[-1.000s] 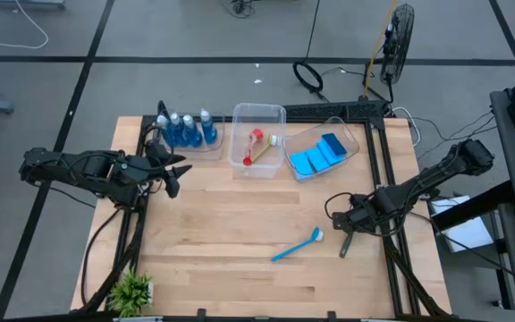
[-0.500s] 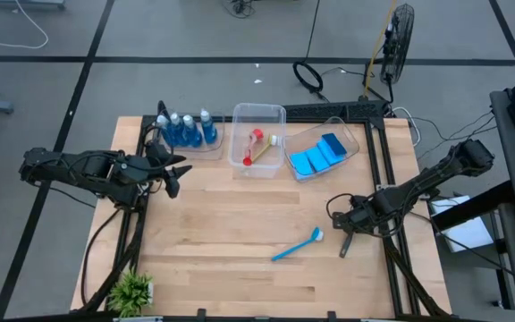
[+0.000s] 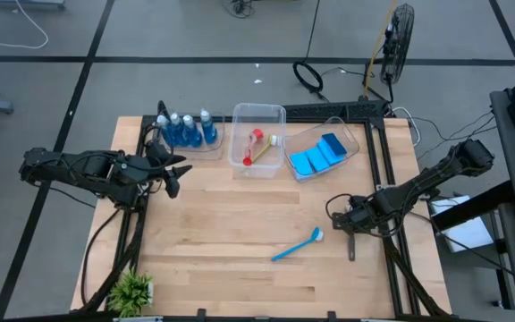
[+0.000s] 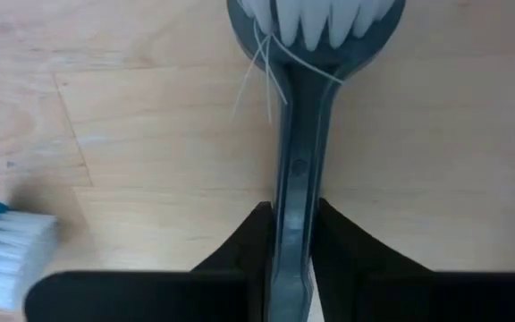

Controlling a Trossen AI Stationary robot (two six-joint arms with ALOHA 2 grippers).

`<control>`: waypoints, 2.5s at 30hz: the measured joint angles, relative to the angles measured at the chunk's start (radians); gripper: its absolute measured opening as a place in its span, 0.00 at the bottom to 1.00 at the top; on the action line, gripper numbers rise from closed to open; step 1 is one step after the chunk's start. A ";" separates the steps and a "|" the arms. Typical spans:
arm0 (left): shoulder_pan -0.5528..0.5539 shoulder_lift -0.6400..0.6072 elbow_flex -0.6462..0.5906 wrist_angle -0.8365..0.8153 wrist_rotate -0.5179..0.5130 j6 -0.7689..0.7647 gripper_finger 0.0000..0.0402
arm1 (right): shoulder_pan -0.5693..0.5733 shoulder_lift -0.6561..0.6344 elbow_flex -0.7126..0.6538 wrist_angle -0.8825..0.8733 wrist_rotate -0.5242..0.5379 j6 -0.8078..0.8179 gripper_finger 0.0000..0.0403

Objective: Pick & Place Kitchen Sink Supplies
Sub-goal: Put the gray dish brush into the large transparent bin

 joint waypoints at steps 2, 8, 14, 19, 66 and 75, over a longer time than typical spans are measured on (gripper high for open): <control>0.000 0.000 0.000 0.000 0.000 0.000 0.41 | 0.000 0.000 0.000 0.014 0.000 -0.004 0.11; 0.000 0.000 0.000 0.000 0.000 -0.002 0.41 | 0.000 0.000 0.006 0.039 0.003 -0.046 0.11; 0.000 0.000 0.000 0.000 0.000 -0.003 0.41 | 0.000 -0.024 0.034 0.039 0.025 -0.096 0.10; 0.000 0.000 0.000 0.000 0.001 -0.005 0.41 | 0.000 -0.089 0.067 0.039 0.084 -0.135 0.10; 0.000 0.000 0.000 0.001 0.001 -0.031 0.41 | -0.563 -0.148 0.216 0.946 -0.255 -0.990 0.11; 0.000 0.000 0.000 0.001 0.001 -0.042 0.41 | -0.752 0.017 0.434 0.906 -0.518 -0.966 0.11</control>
